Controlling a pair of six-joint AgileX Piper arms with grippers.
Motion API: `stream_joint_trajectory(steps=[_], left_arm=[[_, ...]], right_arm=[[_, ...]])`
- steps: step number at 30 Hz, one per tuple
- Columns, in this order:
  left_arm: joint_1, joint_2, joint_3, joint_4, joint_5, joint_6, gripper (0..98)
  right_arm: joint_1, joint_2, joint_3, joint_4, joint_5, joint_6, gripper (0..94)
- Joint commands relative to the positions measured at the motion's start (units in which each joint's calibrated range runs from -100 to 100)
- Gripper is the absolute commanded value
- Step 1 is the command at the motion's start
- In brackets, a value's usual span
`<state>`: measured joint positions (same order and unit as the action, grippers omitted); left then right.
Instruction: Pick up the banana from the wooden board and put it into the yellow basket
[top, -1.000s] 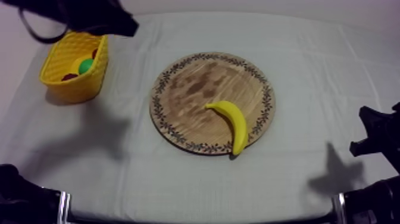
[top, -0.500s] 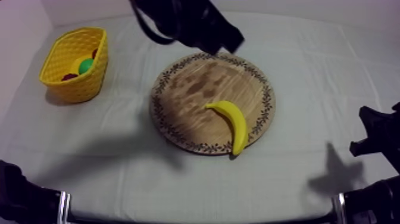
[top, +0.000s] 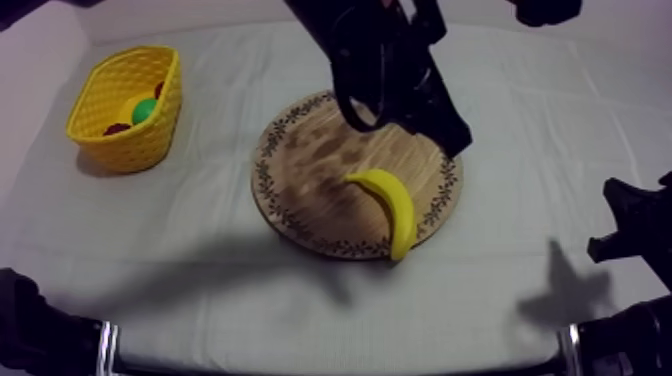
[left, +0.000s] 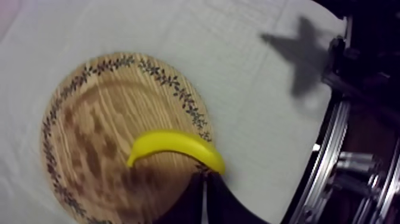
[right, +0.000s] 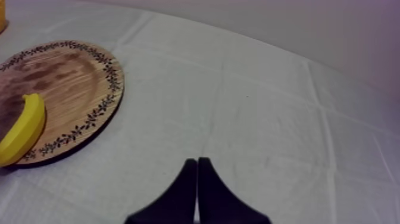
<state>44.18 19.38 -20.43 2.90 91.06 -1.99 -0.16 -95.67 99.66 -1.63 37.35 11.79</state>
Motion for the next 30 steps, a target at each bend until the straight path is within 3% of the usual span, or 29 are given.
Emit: stream_joint_trajectory(steps=[1, 7, 13, 21, 30], left_arm=[[0.05, 0.57, -1.90, -0.67, 1.38, -7.79, 2.3], [0.80, 2.45, -4.25, -5.11, 3.87, -19.71, 8.6], [1.22, 3.62, -5.31, -7.41, 3.64, -26.34, 7.1], [1.87, 4.36, -5.71, -8.48, 2.32, -28.08, 8.7], [2.33, 4.79, -7.00, -10.90, 4.16, -27.20, 50.7]], right_arm=[[0.00, 0.00, 0.01, 0.00, -0.01, 0.01, 0.3], [0.00, 0.00, 0.01, 0.00, -0.01, 0.01, 0.3], [0.00, 0.00, 0.01, 0.00, -0.01, -0.02, 0.3], [0.00, 0.00, 0.01, 0.00, -0.01, 0.00, 0.3], [0.00, 0.00, 0.01, 0.00, -0.01, 0.00, 0.3]])
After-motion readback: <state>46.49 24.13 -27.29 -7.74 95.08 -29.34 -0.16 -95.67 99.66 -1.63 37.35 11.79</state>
